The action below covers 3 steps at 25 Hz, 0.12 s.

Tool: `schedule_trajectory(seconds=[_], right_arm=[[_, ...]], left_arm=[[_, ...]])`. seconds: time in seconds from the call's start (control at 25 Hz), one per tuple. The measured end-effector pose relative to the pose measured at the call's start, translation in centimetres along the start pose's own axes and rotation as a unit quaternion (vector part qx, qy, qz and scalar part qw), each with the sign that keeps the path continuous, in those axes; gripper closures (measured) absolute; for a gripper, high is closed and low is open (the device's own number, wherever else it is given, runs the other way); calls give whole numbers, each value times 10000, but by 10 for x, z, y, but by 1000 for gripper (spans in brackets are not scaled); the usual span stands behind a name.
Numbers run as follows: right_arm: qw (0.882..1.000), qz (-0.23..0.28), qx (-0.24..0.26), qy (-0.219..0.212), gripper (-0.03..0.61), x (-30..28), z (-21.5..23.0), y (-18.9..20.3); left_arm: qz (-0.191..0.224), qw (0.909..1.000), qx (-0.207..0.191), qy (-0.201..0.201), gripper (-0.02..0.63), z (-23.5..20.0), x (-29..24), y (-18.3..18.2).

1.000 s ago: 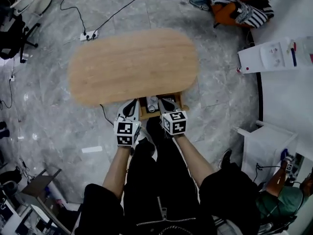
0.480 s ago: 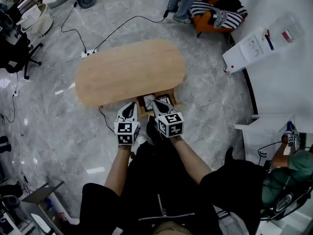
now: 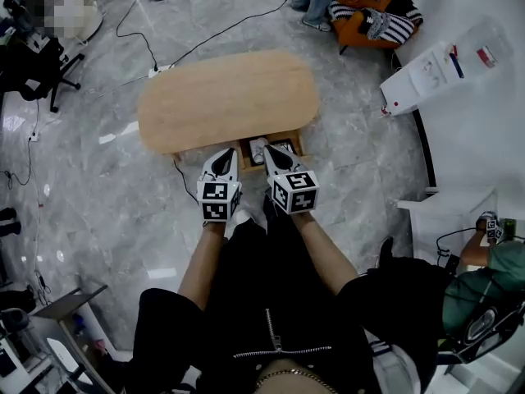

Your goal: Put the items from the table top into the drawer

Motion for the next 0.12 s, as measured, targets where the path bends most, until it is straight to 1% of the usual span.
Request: schedule_trajectory(seconds=[0.12], right_arm=[[9999, -134, 50, -80, 571, 15, 10, 9]], left_arm=[[-48, 9999, 84, -51, 600, 23, 4, 2]])
Point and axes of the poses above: the fingertips, and each gripper's own axes: x backward along the fingers, z to its right, y out of its underside, the point moved 4 cm from there along x, backward along the fingers, and after that the axes turned 15 degrees about -x, right-handed, at the moved point
